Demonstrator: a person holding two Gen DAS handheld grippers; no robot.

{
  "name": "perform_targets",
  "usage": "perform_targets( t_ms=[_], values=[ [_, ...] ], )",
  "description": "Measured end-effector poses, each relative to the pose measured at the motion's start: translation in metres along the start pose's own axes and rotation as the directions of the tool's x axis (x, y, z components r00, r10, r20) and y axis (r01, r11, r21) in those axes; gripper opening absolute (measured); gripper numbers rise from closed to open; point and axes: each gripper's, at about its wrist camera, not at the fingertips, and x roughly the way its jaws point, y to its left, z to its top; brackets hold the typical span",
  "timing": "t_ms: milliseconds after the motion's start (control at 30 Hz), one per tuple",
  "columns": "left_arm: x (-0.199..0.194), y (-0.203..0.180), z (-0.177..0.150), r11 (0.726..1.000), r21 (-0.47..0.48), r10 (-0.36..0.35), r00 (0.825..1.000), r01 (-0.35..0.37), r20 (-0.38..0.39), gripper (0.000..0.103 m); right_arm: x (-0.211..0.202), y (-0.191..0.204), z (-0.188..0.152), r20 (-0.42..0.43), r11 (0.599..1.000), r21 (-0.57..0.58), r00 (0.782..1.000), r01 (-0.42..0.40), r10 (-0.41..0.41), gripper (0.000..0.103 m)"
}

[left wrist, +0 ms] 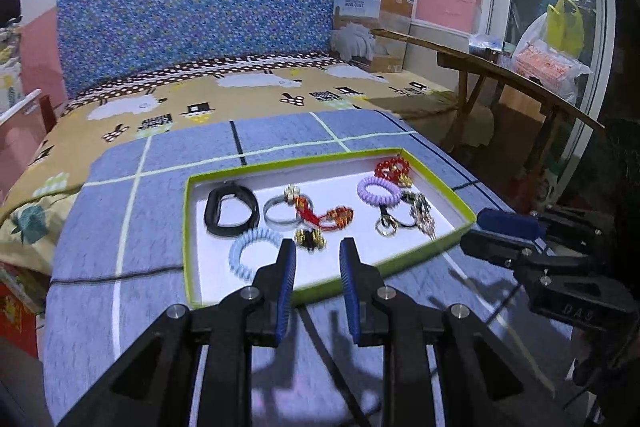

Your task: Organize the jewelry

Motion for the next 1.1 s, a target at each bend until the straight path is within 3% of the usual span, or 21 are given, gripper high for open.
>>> perform_targets(
  t_ms=[567, 1100],
  values=[
    [-0.062, -0.013, -0.048, 0.993, -0.051, 0.108, 0.993, -0.105, 0.052, 0.023, -0.054, 0.018, -0.048, 0.064, 1.0, 0.009, 0.998, 0.02, -0.021, 0.036],
    [-0.07, -0.017, -0.074, 0.985, -0.053, 0.166, 0.986, -0.164, 0.024, 0.024, -0.067, 0.013, -0.066, 0.074, 0.998, 0.049, 0.996, 0.05, -0.053, 0.036]
  ],
)
